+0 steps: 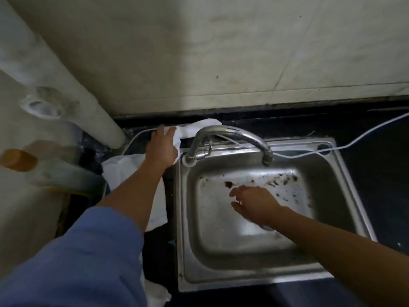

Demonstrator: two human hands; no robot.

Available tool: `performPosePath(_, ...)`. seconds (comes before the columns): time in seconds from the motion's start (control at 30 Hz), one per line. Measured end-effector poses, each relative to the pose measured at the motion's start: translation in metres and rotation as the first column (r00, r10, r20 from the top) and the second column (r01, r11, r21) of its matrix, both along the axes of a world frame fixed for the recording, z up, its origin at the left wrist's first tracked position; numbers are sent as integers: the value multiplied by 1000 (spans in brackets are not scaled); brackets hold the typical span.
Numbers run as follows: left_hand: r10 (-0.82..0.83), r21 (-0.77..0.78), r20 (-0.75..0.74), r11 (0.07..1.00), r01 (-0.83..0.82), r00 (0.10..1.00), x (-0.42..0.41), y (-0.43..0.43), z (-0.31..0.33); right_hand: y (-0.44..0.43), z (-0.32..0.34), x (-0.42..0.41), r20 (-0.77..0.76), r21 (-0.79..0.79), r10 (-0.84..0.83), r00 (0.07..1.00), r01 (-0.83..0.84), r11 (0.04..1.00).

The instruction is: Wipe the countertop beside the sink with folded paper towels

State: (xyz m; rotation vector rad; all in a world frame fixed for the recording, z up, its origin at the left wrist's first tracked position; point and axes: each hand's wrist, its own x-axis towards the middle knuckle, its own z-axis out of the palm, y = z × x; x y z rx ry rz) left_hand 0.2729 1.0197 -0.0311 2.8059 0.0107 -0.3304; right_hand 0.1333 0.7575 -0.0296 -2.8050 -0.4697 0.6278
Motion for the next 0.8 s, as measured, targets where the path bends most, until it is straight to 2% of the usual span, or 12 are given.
performPosePath(0.13, 29, 64, 5, 997, -29, 1000, 26, 2, -35, -1, -20, -1, -48, -22, -52, 997, 51, 998)
performPosePath(0.2, 22, 85, 101, 996, -31, 995, 31, 4, -46, -3, -27, -5, -58, -44, -67, 996, 64, 997)
performPosePath(0.3, 83, 16, 200, 996, -88, 976, 36, 3, -45, -5, -30, -8, -61, -49, -103, 993, 100, 994)
performPosePath(0.4, 213, -65, 204, 977, -204, 956, 35, 2, -32, -5, -26, -9, -60, -60, -112, 992, 108, 992)
performPosePath(0.5, 265, -204, 214, 953, -222, 940, 28, 7, -19, -5, -15, -9, -56, -75, -111, 992, 107, 991)
performPosePath(0.57, 279, -243, 227, 944, -223, 933, 19, 11, -11, -6, -5, -10, -36, -77, -93, 995, 90, 993)
performPosePath(0.8, 423, -391, 220, 864, -318, 879, -61, -9, 30, -47, 21, -39, 20, -91, -114, 993, 115, 989)
